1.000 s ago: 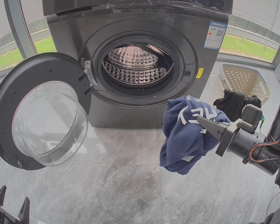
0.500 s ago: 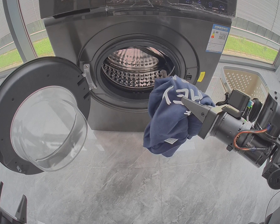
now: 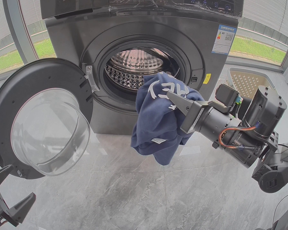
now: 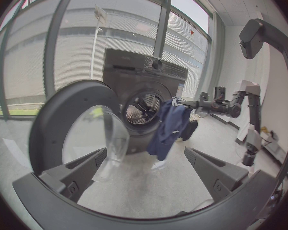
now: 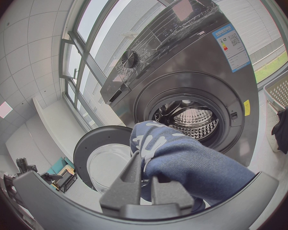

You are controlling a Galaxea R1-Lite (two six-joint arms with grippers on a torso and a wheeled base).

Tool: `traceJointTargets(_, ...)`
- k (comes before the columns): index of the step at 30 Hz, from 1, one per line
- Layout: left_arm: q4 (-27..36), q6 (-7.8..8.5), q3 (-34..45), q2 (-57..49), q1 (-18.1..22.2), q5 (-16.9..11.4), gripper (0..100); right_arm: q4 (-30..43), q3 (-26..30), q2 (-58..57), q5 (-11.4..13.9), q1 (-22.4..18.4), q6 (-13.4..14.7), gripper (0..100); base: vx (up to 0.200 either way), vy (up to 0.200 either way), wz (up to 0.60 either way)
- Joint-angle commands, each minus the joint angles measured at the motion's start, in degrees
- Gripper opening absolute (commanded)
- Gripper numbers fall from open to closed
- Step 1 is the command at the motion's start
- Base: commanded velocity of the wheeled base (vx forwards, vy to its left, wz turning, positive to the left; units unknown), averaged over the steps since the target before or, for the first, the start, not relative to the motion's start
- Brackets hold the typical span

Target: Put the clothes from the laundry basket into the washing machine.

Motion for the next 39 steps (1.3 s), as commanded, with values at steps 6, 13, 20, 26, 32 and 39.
traceJointTargets(6,-17.71,-0.22,-0.87,35.32,-11.84,-6.12,100,-1.21,-7.42,5.55,0.75,1.79,1.07,0,0.0,0.0,0.0)
traceJointTargets(13,-31.33,-1.37,-2.27,51.06,-17.64,-4.8,100,-1.12,-7.78,5.64,0.66,1.71,1.07,0,0.0,0.0,0.0)
traceJointTargets(20,-36.08,-1.81,-5.88,60.55,-20.98,-4.71,100,-0.59,-9.53,5.99,0.66,1.88,0.98,0,0.0,0.0,0.0)
traceJointTargets(26,-36.16,-1.81,-9.39,65.29,-22.21,-4.8,100,-1.03,-9.27,6.17,0.49,2.06,0.98,0,0.0,0.0,0.0)
traceJointTargets(32,-37.48,-1.89,-14.58,71.62,-22.21,-4.8,100,-1.3,-8.92,6.08,0.31,2.32,0.98,0,0.0,0.0,0.0)
traceJointTargets(39,-42.14,-1.89,-17.21,77.77,-21.77,-4.71,100,-1.3,-8.92,6.08,0.22,3.2,0.89,0,0.0,0.0,0.0)
